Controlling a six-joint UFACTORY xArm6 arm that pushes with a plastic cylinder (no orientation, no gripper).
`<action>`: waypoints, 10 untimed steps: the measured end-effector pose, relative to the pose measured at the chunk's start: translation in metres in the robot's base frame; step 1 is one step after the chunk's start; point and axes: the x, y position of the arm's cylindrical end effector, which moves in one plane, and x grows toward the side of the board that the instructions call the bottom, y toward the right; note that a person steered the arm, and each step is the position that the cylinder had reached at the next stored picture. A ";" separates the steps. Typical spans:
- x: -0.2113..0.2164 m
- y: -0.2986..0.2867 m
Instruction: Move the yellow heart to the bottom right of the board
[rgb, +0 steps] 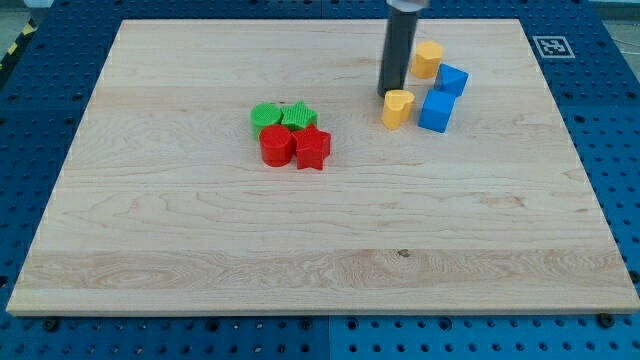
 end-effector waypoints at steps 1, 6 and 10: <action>0.005 -0.012; 0.048 0.034; 0.077 0.064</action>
